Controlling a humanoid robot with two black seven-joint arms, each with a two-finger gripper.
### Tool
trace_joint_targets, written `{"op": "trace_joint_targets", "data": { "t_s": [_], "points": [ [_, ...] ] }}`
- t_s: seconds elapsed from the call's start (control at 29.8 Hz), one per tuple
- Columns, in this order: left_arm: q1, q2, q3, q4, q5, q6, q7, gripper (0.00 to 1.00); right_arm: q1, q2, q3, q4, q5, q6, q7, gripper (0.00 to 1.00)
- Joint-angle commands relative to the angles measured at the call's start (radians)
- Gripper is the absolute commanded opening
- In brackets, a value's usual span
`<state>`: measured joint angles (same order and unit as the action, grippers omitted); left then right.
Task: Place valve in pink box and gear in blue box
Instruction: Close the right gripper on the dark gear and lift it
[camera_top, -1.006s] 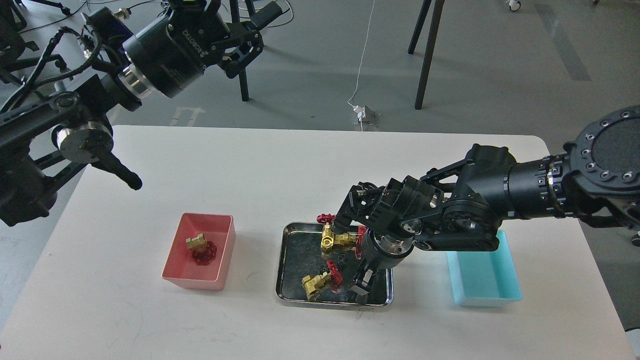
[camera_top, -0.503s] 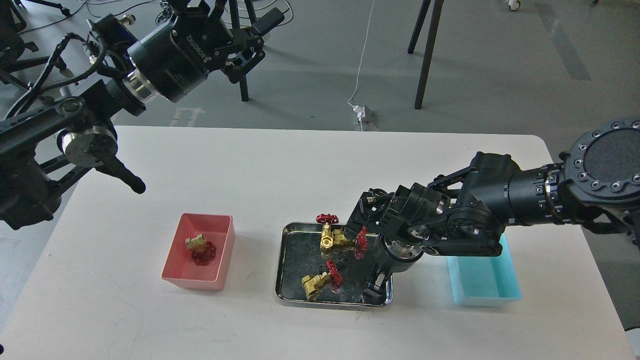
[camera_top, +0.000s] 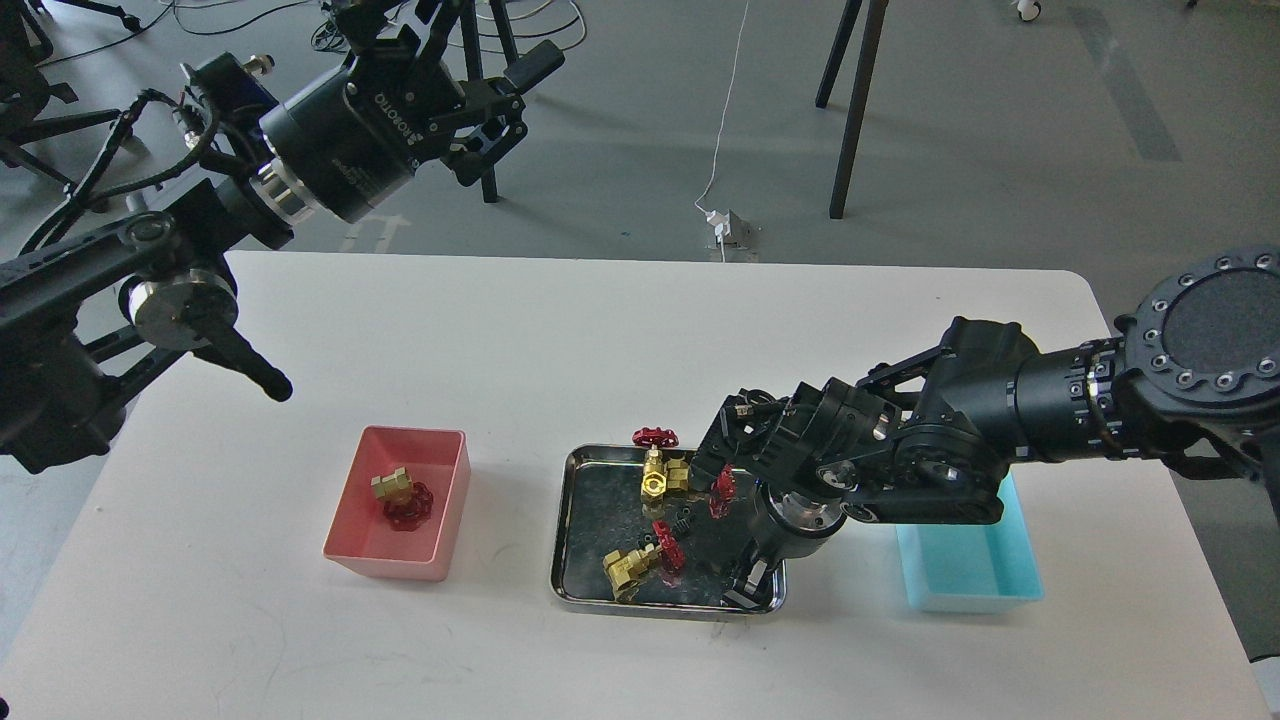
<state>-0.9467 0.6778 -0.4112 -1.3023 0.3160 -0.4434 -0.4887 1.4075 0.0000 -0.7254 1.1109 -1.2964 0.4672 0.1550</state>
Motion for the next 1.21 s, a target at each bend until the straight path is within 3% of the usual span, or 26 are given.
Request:
{"op": "trace_joint_targets", "data": {
  "t_s": [0.0,0.67,1.07,1.17],
  "points": [
    [0.003,-0.001,0.0,0.0,0.0,0.0,0.0,0.72,-0.015,0.0,-0.005,-0.003,0.0,-0.045,0.0,0.56],
    [0.026,-0.009,0.0,0.005,0.002,-0.001,0.0,0.72,-0.044,0.0,-0.022,-0.029,0.025,-0.144,0.0,0.51],
    [0.026,-0.015,0.0,0.006,0.002,-0.001,0.0,0.73,-0.039,0.0,-0.025,-0.022,0.029,-0.131,0.002,0.35],
    [0.031,-0.015,0.0,0.006,0.002,-0.001,0.0,0.73,-0.035,0.0,-0.025,-0.022,0.029,-0.13,0.002,0.27]
  ]
}}
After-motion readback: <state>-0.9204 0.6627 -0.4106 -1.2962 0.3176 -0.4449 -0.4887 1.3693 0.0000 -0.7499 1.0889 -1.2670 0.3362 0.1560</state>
